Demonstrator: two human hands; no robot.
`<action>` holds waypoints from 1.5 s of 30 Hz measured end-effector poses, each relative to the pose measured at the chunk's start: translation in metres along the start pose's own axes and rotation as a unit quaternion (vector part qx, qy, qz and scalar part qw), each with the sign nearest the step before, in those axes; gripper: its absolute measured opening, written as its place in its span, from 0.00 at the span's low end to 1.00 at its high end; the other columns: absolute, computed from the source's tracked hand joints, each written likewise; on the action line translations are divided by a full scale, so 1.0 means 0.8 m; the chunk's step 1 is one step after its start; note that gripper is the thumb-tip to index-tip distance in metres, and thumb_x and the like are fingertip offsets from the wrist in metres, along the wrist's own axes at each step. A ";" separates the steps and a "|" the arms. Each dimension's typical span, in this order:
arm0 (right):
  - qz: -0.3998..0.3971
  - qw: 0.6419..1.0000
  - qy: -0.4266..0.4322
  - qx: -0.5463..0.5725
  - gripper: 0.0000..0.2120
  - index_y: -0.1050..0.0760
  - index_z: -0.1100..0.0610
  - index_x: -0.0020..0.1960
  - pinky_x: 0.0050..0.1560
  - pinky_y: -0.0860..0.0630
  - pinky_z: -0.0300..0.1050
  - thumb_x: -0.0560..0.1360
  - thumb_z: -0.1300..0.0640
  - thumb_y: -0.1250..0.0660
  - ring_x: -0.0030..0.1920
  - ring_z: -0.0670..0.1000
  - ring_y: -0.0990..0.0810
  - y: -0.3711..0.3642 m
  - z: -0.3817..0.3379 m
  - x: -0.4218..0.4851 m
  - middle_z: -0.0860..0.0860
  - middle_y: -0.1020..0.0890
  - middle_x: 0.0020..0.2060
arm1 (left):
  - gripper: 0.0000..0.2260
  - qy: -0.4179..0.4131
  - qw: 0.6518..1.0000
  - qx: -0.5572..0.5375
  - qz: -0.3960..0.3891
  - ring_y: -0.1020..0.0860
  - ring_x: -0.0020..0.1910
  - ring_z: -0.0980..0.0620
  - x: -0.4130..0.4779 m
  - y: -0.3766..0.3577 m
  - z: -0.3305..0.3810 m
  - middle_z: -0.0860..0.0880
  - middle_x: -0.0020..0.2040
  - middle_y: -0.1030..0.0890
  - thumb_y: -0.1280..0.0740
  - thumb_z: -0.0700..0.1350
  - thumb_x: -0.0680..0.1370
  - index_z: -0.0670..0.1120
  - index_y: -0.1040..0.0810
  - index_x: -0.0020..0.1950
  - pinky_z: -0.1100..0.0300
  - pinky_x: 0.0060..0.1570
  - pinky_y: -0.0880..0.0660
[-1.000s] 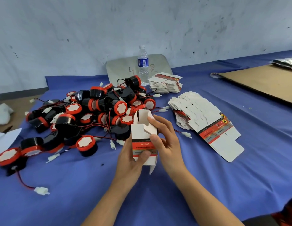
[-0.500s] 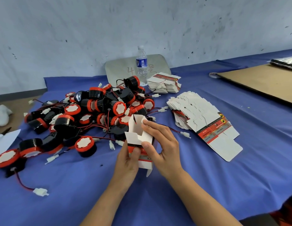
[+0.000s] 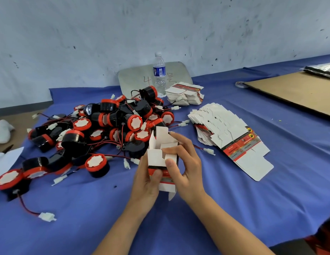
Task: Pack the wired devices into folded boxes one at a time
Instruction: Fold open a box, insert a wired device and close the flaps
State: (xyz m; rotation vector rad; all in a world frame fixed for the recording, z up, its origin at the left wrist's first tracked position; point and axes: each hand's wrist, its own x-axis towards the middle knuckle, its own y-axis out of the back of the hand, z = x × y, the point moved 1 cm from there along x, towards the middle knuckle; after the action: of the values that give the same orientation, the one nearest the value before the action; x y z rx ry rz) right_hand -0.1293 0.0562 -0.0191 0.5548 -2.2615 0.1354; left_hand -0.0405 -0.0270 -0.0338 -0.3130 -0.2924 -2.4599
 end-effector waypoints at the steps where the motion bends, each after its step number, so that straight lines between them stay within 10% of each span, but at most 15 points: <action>1: -0.001 1.000 0.005 0.004 0.14 0.20 0.63 0.47 0.60 0.27 0.43 0.73 0.53 0.37 0.64 0.50 0.26 0.001 -0.001 0.000 0.56 0.25 0.62 | 0.36 -0.005 1.000 0.004 0.002 0.21 0.57 0.58 0.000 0.000 -0.001 0.51 0.59 0.21 0.38 0.71 0.70 0.47 0.31 0.69 0.69 0.49 0.25; 5: -0.009 0.999 0.033 0.013 0.19 0.25 0.63 0.59 0.57 0.25 0.50 0.71 0.57 0.38 0.59 0.54 0.23 0.000 -0.007 -0.001 0.54 0.22 0.57 | 0.45 0.014 0.999 -0.038 0.013 0.22 0.61 0.51 0.001 0.002 -0.010 0.46 0.64 0.22 0.38 0.75 0.68 0.43 0.34 0.73 0.56 0.55 0.23; 8: -0.028 0.999 0.046 0.000 0.25 0.29 0.61 0.66 0.57 0.25 0.52 0.70 0.58 0.39 0.57 0.56 0.23 -0.001 -0.011 -0.001 0.54 0.22 0.56 | 0.33 0.015 0.998 -0.062 0.014 0.21 0.58 0.47 0.001 0.001 -0.013 0.44 0.59 0.20 0.39 0.63 0.71 0.44 0.30 0.70 0.54 0.52 0.22; 15: -0.043 0.993 0.091 -0.062 0.15 0.17 0.63 0.46 0.54 0.27 0.43 0.69 0.60 0.41 0.51 0.55 0.25 -0.008 -0.010 -0.004 0.56 0.22 0.49 | 0.21 0.039 0.988 -0.150 0.016 0.19 0.51 0.48 -0.003 -0.002 -0.015 0.47 0.49 0.17 0.38 0.57 0.68 0.50 0.21 0.56 0.57 0.45 0.21; 21: -0.040 0.999 0.024 -0.023 0.13 0.17 0.63 0.46 0.56 0.25 0.45 0.73 0.59 0.38 0.59 0.54 0.23 -0.008 0.000 -0.005 0.58 0.24 0.58 | 0.26 -0.061 0.998 -0.002 0.010 0.27 0.67 0.57 0.000 0.002 0.001 0.53 0.70 0.27 0.42 0.58 0.77 0.61 0.37 0.75 0.64 0.60 0.27; 24: -0.016 1.000 0.000 0.003 0.12 0.20 0.62 0.49 0.57 0.27 0.44 0.75 0.57 0.39 0.58 0.51 0.23 -0.002 0.004 -0.002 0.54 0.24 0.57 | 0.18 -0.153 0.984 0.096 -0.004 0.35 0.70 0.66 0.000 0.001 0.010 0.56 0.74 0.35 0.42 0.60 0.79 0.71 0.35 0.69 0.74 0.61 0.34; 28: -0.015 0.994 -0.036 0.099 0.16 0.33 0.58 0.57 0.57 0.26 0.62 0.74 0.52 0.36 0.60 0.60 0.24 -0.001 0.004 -0.002 0.54 0.26 0.58 | 0.16 -0.149 0.978 0.140 0.027 0.32 0.67 0.67 -0.001 0.000 0.014 0.51 0.73 0.33 0.40 0.64 0.76 0.63 0.25 0.62 0.74 0.53 0.29; 31: -0.053 0.991 -0.065 0.106 0.28 0.35 0.57 0.66 0.57 0.25 0.59 0.70 0.49 0.33 0.59 0.56 0.23 -0.004 0.003 -0.004 0.53 0.24 0.59 | 0.19 -0.149 0.980 0.122 0.049 0.29 0.66 0.62 -0.003 -0.002 0.015 0.49 0.72 0.31 0.42 0.69 0.75 0.62 0.23 0.58 0.70 0.52 0.25; 37: -0.165 0.983 -0.083 -0.012 0.45 0.41 0.47 0.75 0.67 0.30 0.44 0.64 0.39 0.25 0.69 0.44 0.31 -0.004 0.006 -0.002 0.45 0.30 0.68 | 0.06 0.024 0.975 -0.203 0.082 0.25 0.66 0.52 0.000 0.004 0.017 0.57 0.68 0.26 0.32 0.51 0.76 0.56 0.17 0.51 0.58 0.50 0.22; 39: -0.171 0.982 -0.041 -0.069 0.47 0.42 0.48 0.76 0.68 0.33 0.44 0.63 0.38 0.24 0.70 0.43 0.34 -0.001 0.005 0.000 0.46 0.32 0.69 | 0.19 0.091 0.955 -0.281 0.044 0.19 0.57 0.49 0.005 0.014 0.014 0.51 0.60 0.19 0.30 0.43 0.74 0.56 0.24 0.63 0.57 0.44 0.20; 45: -0.205 0.965 0.041 -0.157 0.48 0.42 0.48 0.76 0.71 0.39 0.57 0.62 0.37 0.24 0.71 0.44 0.36 0.000 0.001 -0.002 0.45 0.33 0.70 | 0.22 0.184 0.939 -0.290 -0.029 0.17 0.50 0.49 0.009 0.023 0.015 0.44 0.54 0.17 0.27 0.45 0.71 0.45 0.24 0.64 0.59 0.42 0.20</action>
State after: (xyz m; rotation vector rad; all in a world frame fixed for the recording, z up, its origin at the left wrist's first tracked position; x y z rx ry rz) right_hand -0.1289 0.0561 -0.0209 0.8120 -1.9862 -0.3941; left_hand -0.0331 -0.0423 -0.0179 -0.0761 0.6016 -2.5516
